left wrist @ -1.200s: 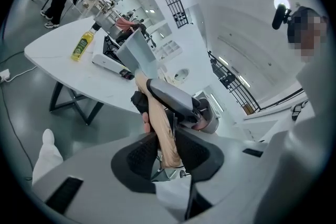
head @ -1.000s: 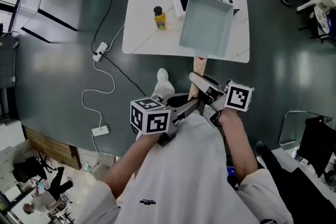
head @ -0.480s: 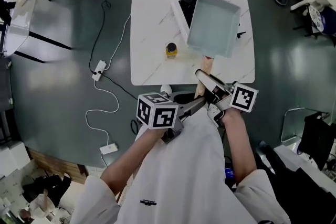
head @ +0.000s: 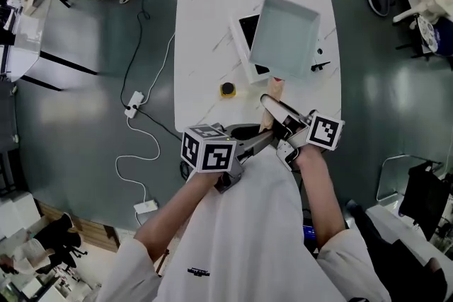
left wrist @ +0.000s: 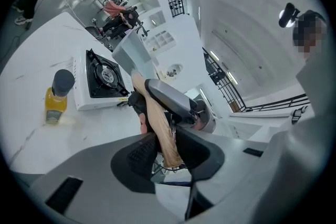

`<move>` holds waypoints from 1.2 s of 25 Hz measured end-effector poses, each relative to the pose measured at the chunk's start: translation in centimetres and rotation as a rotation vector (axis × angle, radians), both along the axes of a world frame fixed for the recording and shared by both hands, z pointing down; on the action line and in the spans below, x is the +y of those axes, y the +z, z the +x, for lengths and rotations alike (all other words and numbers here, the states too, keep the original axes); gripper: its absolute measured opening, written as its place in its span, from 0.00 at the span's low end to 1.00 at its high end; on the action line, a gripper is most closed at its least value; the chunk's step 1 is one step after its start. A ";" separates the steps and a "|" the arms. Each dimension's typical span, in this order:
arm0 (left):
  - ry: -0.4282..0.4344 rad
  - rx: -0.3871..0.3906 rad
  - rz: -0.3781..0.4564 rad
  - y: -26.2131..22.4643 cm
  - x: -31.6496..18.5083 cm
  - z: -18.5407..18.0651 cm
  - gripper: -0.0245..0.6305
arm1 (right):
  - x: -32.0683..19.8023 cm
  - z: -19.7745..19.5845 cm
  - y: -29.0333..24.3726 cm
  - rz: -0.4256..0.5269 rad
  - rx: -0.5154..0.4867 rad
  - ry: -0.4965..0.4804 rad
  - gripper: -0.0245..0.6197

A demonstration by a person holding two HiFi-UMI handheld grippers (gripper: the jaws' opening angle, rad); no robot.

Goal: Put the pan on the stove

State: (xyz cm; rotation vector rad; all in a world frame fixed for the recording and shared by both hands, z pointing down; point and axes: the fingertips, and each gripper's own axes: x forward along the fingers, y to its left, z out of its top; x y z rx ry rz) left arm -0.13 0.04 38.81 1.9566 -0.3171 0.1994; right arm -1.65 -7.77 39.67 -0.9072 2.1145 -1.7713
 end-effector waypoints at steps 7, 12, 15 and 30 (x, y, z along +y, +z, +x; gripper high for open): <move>-0.048 0.001 -0.031 0.7 -1.5 2.3 0.21 | -1.4 2.0 1.0 -0.017 0.012 -0.034 0.28; -0.085 -0.014 -0.055 1.9 -2.8 4.1 0.21 | -2.6 3.5 2.2 -0.016 0.041 -0.082 0.28; -0.101 -0.022 -0.079 2.9 -3.2 4.9 0.21 | -3.1 4.1 3.2 -0.014 0.061 -0.110 0.28; -0.180 -0.056 -0.148 9.6 -6.1 8.2 0.22 | -5.5 6.3 10.1 -0.057 0.032 -0.208 0.27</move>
